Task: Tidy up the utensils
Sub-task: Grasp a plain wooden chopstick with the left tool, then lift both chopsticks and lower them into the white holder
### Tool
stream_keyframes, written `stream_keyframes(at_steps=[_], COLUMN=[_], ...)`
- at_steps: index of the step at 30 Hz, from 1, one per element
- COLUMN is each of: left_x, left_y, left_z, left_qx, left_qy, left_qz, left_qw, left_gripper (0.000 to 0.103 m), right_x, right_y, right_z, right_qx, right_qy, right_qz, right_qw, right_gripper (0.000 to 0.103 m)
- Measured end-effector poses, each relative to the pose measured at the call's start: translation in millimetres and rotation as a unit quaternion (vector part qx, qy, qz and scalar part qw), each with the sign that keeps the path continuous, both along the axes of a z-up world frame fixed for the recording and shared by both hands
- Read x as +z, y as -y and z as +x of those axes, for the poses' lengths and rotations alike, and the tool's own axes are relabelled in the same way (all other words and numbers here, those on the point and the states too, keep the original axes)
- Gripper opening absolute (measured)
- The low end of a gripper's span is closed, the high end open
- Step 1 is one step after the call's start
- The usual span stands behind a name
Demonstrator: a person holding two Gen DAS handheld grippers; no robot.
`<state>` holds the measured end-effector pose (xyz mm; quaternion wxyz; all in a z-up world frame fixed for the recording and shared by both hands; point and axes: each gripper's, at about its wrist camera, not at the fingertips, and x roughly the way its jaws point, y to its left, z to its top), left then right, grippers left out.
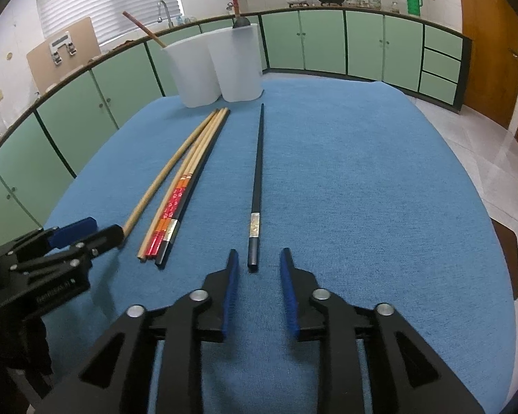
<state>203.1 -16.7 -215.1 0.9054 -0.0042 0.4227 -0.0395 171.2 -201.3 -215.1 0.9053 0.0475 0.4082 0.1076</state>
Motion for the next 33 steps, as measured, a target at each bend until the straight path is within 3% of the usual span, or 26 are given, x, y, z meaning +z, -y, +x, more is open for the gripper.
stream_keyframes(at_steps=[5,14,20,24,26,28,31,33], left_x=[2.7,-2.1,-2.6,-2.8,-2.7,-2.5,-1.9,-1.2], left_y=[-4.9,9.8,8.7,12.6,15.9,19.3,21.2,20.8], left_z=[-7.0,-2.2,-3.0,-1.1,-2.1,-2.0,-2.4,-2.8], left_qx=[0.001,-0.028,-0.025,-0.028,-0.030,-0.031,-0.034,-0.036], left_qy=[0.006,-0.007,-0.009,-0.009,-0.009,-0.007,-0.006,-0.006], left_qz=[-0.010,0.021,0.014,0.009,0.012,0.017,0.018,0.015], left_qw=[0.9999,0.9994,0.9995,0.9995,0.9994,0.9994,0.9993,0.9992], left_gripper=[0.054,0.054,0.053,0.043,0.036,0.020,0.006,0.006], right_x=[0.0,-0.7,-1.1,-1.4,-1.7,-1.6,-1.3,0.7], right_y=[4.5,-1.2,-10.5,-12.7,-13.9,-15.9,-14.8,-12.2], right_z=[-3.0,-5.0,-1.3,2.1,3.2,2.7,3.6,2.9], right_qx=[0.010,0.020,0.025,0.020,0.020,0.020,0.019,0.017], right_qy=[0.001,0.002,0.004,0.003,0.003,0.004,0.004,0.005], right_qz=[0.001,-0.017,-0.043,-0.051,-0.056,-0.064,-0.062,-0.056], right_qw=[1.000,1.000,0.999,0.998,0.998,0.998,0.998,0.998], right_gripper=[0.033,0.033,0.027,0.017,0.006,0.007,0.006,0.006])
